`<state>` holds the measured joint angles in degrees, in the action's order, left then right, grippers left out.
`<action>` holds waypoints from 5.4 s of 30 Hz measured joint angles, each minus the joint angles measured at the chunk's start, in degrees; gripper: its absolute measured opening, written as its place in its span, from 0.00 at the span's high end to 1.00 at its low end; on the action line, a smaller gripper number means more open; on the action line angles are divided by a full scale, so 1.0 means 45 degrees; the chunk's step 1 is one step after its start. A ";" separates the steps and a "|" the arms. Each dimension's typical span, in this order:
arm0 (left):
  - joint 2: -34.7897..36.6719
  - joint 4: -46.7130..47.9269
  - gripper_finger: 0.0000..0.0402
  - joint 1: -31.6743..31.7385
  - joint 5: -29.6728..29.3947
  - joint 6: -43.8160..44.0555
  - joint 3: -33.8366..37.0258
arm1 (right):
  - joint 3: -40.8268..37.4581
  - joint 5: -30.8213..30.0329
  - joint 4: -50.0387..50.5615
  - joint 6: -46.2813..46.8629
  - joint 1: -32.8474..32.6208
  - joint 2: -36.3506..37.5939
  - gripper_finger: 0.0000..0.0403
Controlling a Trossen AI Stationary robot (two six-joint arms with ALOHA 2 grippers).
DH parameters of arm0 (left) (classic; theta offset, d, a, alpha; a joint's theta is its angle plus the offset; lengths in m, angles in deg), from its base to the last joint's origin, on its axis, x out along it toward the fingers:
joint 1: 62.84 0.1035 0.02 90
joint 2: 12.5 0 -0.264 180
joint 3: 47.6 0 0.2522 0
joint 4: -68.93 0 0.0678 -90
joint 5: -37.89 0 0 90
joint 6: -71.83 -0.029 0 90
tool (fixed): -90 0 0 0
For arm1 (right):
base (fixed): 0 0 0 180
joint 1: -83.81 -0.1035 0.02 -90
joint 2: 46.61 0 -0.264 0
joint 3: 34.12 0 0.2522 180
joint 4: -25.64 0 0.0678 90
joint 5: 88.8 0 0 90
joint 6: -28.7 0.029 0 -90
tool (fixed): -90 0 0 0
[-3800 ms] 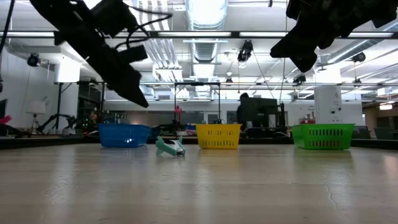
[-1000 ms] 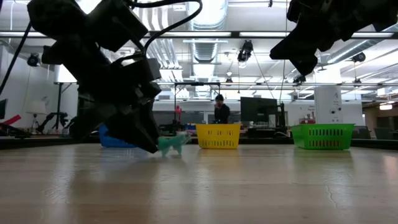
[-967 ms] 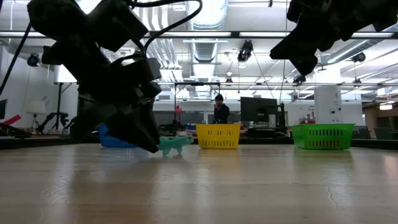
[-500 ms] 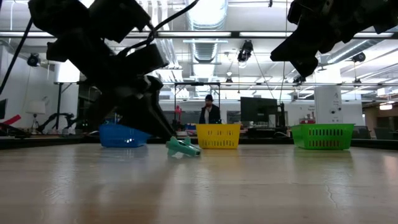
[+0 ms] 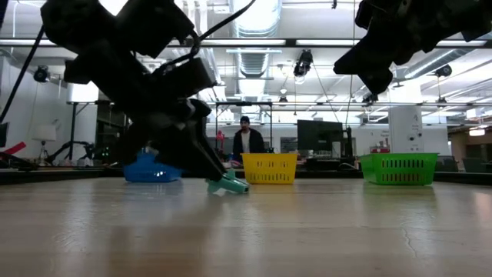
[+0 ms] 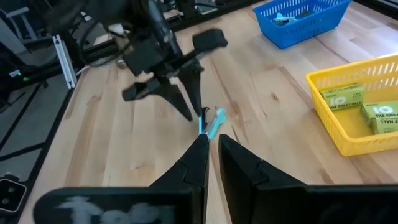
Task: Pick and place Stapler, Stapler remover, tape
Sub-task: Put the light blue staple remover into the blue bin, then return to Home Position
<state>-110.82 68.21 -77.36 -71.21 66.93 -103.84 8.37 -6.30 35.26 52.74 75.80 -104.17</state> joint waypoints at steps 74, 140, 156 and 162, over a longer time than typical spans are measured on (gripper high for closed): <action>0.7972 0.4011 0.97 0.5147 -0.5761 0.6210 0.4026 | -0.0160 0.0003 -0.0292 -0.0019 -0.0005 0.0000 0.92; 1.5461 0.0545 0.97 0.1345 0.1370 0.2451 0.6162 | -0.2805 0.1316 -0.2502 -0.3948 -0.0049 0.4150 0.98; 2.0492 0.4405 0.95 0.1368 0.0668 0.1791 0.7461 | -0.5078 0.1334 -0.2119 -0.4103 -0.0049 0.7899 0.98; 2.1835 0.5672 0.95 0.1370 0.0612 0.1686 0.7380 | -0.5056 0.1325 -0.1291 -0.4794 -0.0039 0.8311 0.98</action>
<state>-12.56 93.74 -71.20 -68.46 74.52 -70.64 -14.38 -0.34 29.46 31.16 75.63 -66.77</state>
